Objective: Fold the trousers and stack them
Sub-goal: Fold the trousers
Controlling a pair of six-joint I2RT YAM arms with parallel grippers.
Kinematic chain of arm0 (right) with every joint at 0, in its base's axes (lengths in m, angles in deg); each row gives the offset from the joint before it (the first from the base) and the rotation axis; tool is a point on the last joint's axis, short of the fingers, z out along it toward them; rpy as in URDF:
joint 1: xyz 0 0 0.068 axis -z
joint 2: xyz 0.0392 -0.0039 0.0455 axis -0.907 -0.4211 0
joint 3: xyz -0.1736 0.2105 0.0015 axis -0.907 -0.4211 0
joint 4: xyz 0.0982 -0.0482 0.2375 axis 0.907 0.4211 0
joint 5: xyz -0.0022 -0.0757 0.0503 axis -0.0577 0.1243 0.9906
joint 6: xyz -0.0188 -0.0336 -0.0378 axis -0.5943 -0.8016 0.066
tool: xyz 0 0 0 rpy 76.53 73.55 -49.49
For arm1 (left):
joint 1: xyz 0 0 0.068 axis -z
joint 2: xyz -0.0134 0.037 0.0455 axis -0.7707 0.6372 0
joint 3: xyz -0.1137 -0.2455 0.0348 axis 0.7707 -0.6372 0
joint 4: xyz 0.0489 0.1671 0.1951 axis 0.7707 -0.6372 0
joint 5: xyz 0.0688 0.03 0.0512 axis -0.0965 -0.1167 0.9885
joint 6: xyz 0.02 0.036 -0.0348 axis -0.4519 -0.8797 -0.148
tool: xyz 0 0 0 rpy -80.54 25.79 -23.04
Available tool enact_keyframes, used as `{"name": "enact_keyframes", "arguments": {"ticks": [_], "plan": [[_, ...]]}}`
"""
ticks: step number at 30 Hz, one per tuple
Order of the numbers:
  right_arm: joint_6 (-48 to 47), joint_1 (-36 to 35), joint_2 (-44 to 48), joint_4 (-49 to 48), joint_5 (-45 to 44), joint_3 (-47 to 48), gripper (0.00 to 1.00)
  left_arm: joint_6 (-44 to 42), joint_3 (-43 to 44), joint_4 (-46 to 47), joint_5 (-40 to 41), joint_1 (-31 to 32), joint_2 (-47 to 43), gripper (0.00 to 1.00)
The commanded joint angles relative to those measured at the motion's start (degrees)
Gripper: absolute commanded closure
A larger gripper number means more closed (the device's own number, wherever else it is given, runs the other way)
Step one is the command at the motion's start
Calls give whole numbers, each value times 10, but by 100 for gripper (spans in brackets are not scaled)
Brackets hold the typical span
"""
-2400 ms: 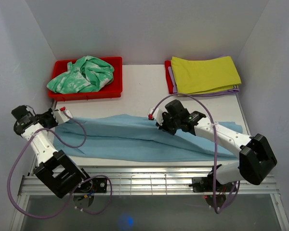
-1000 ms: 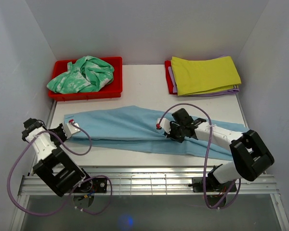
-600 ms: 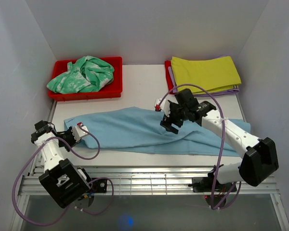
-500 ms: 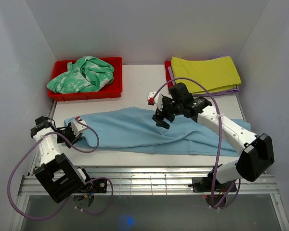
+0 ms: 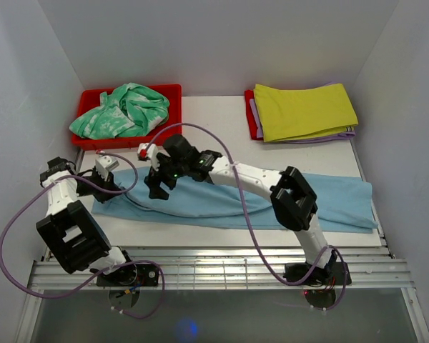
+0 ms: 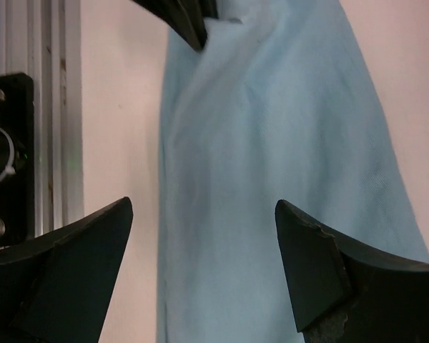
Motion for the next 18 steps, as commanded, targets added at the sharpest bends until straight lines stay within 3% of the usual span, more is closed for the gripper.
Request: {"name": "enact_keyframes", "arguments": {"ticks": [1,4,9,14,16,17,18], "plan": [[71,-42,-48,-112,-42,66,12,32,11,9,-41,2,1,100],[83,-61,-94,-166,-68,107,6,35,8,9,-44,2,1,100],[94,-77,-144,-204,-135,140,7,21,9,-15,-44,2,-2,100],[95,-77,-179,-246,-171,150,17,17,12,-39,-62,2,-5,100],[89,-78,-187,-250,-171,151,28,27,15,-43,-68,2,0,100],[83,-79,-191,-249,-173,151,27,32,19,-44,-70,2,8,100],[70,-80,-191,-245,-181,147,16,49,27,-40,-71,2,14,100]]}}
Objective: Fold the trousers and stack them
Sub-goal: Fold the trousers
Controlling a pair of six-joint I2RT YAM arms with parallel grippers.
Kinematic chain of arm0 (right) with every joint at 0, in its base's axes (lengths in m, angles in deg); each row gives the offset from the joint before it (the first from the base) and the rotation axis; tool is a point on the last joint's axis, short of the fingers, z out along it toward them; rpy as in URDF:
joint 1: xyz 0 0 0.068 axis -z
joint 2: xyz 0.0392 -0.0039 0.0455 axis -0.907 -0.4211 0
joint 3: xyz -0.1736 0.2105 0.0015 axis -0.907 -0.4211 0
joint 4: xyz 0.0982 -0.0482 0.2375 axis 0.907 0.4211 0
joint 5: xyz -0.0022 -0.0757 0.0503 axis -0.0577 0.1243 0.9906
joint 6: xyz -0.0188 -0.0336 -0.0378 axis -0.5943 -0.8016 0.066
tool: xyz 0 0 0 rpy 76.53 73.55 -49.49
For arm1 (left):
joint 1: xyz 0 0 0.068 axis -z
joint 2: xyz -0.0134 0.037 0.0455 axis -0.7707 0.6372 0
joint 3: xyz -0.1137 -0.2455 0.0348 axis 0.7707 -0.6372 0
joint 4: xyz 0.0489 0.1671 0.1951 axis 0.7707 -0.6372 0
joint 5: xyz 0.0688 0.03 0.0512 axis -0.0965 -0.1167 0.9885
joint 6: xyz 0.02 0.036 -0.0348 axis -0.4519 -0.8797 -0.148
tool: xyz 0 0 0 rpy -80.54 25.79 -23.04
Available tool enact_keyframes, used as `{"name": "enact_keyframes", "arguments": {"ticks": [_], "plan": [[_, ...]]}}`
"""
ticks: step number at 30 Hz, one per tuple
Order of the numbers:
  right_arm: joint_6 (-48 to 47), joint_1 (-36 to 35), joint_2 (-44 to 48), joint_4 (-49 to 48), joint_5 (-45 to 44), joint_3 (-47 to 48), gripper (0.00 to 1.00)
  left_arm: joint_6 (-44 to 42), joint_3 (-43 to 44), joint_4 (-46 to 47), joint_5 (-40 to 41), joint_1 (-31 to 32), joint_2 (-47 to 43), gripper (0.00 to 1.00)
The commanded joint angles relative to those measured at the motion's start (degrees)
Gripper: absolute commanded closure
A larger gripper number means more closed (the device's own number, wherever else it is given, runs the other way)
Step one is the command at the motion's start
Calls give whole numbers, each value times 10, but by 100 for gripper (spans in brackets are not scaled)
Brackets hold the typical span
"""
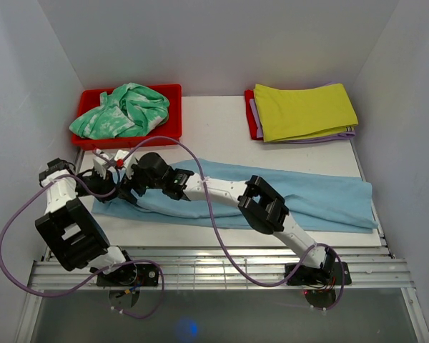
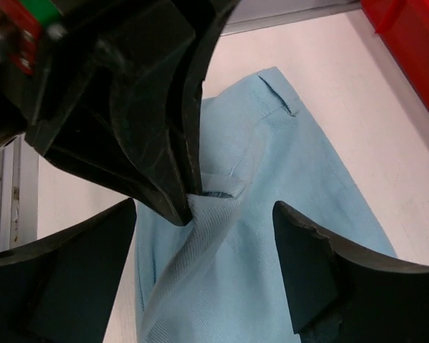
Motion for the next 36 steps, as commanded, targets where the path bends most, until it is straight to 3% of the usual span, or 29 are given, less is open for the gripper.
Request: {"name": "enact_keyframes", "arguments": {"ticks": [1,4,6,11,13,15,18,21,27,36], "plan": [[-14,-2,-12,-29,-52,12,11,18,30,-12,-37,5,7,100],[-32,-1,51,-60,-83,-88,6,64,54,14,-26,4,38,100],[-40,-1,135,-132,-113,-218,8,80,66,26,-25,4,58,100],[-84,1,276,-180,-113,-379,12,159,106,52,-31,4,106,100],[-101,-1,296,-197,-101,-417,23,182,118,65,-35,4,126,100],[-136,-9,301,-192,-44,-422,40,206,138,67,-43,4,138,100],[-178,-30,279,-190,-26,-416,54,231,161,67,-45,4,158,100],[-202,-46,228,-149,-34,-376,61,231,169,67,-40,3,161,100],[-197,-42,144,-104,-90,-305,65,198,180,50,-31,4,158,100],[-217,-30,98,-55,-164,-302,71,139,204,23,-37,5,153,100]]}}
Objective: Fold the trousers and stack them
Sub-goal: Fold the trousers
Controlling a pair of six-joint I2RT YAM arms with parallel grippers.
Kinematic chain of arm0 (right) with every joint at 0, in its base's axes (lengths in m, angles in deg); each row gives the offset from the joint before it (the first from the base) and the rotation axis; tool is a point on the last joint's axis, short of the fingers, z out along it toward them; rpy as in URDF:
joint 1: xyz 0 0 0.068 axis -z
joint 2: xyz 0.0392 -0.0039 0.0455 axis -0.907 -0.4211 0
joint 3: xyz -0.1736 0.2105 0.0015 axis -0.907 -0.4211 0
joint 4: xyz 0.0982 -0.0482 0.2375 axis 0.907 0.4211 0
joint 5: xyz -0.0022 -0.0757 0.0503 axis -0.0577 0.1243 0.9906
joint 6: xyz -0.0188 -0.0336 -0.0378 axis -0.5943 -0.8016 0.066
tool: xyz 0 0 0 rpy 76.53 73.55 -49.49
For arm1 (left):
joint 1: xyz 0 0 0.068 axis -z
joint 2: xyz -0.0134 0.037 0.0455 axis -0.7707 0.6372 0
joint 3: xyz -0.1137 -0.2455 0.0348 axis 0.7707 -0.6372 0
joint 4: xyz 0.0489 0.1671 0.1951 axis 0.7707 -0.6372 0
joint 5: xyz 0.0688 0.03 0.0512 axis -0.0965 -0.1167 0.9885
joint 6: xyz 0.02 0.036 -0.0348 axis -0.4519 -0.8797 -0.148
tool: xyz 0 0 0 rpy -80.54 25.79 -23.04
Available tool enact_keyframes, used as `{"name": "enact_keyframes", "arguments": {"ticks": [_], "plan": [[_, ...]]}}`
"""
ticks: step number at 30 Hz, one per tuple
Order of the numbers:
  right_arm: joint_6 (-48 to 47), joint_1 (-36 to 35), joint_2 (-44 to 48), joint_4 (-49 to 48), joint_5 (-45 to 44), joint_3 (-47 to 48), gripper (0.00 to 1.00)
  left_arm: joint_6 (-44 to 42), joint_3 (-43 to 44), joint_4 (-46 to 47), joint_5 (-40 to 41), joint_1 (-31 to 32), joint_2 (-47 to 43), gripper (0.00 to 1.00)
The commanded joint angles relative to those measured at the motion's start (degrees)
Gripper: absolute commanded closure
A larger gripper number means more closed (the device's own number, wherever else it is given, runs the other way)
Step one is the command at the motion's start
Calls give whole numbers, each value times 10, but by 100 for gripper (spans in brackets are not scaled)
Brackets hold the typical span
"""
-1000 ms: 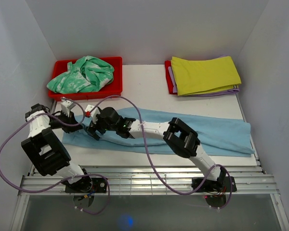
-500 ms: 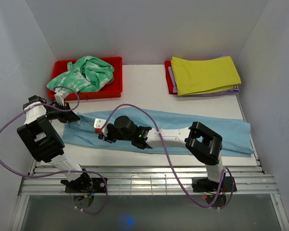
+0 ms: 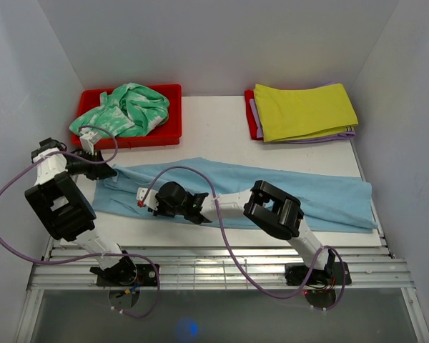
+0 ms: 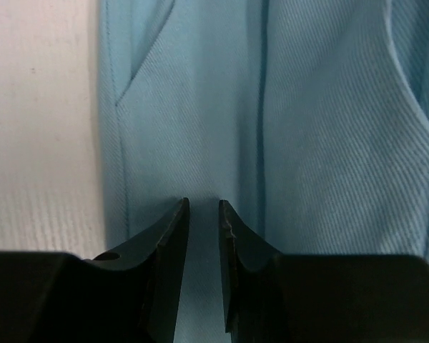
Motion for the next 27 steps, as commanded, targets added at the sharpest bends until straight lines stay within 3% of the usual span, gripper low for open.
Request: {"name": "enact_keyframes", "arguments": {"ticks": [1,12,21,27], "plan": [[-12,7,-6,44,-28,23,72,-49,31,-3,-21,1,-21,100],[-1,19,40,102,1,-46,80,-254,1,24,63,-12,-45,100],[17,23,48,118,0,-47,81,-423,-89,50,114,-57,-96,100],[19,23,54,120,-1,-53,82,-467,-205,141,159,-67,-138,100]]}}
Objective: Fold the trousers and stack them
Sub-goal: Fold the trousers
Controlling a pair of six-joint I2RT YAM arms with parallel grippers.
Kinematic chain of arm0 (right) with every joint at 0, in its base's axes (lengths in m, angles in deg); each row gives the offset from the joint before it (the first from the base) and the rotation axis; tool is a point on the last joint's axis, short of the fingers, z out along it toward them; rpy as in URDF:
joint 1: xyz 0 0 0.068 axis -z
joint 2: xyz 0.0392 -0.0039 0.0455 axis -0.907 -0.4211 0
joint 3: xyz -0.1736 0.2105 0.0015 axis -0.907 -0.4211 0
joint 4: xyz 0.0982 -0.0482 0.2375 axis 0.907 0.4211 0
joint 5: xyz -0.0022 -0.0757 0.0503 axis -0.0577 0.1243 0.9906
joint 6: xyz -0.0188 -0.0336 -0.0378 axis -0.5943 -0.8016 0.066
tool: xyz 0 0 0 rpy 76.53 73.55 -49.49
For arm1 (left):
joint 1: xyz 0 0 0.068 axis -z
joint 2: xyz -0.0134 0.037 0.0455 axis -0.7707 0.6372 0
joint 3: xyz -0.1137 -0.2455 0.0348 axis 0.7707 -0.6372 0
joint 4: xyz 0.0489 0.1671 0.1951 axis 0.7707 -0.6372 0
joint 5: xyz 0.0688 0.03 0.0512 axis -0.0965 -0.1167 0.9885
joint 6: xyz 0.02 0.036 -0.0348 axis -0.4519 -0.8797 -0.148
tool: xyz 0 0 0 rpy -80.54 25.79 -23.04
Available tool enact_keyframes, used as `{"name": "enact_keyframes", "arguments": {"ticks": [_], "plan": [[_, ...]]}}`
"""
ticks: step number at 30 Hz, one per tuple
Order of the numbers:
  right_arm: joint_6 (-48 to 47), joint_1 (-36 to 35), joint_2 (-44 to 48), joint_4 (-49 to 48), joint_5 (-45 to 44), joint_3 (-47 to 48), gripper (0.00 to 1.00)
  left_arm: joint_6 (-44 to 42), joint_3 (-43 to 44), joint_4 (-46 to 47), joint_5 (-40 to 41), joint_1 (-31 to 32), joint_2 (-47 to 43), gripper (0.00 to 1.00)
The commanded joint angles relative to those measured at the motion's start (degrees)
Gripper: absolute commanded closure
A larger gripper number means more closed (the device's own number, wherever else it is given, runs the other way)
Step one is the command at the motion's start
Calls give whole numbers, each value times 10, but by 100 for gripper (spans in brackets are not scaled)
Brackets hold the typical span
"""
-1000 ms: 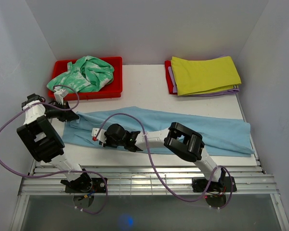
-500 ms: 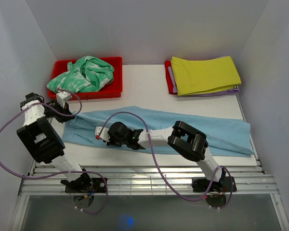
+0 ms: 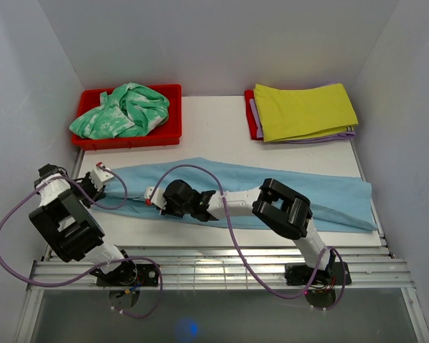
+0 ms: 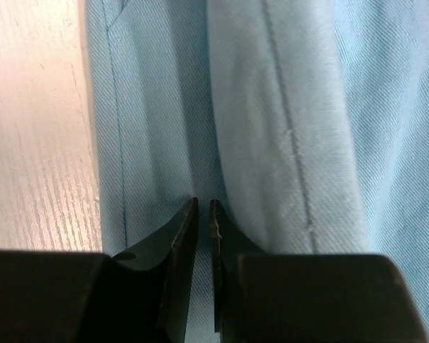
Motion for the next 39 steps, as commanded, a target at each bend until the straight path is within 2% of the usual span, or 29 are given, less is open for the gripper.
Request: {"name": "enact_keyframes", "arguments": {"ticks": [1,5,11,17,21,29,34,39], "plan": [[12,5,11,66,-5,-9,82,-61,-47,74,35,-6,-32,100],[14,5,18,74,-7,-11,82,-50,-81,161,57,-6,-23,100],[11,5,26,84,-7,-15,82,-49,-53,190,63,-11,-2,100],[8,4,28,95,-13,-16,83,-82,-35,160,70,-13,7,100],[8,6,31,100,-19,-16,83,-99,-64,132,80,-17,-6,100],[8,6,36,105,-24,-18,83,-88,-99,159,120,-37,24,100],[7,7,34,107,-27,-15,83,-55,-85,186,124,-46,45,100],[7,7,29,126,-31,-8,84,-44,-25,144,90,-50,36,100]]}}
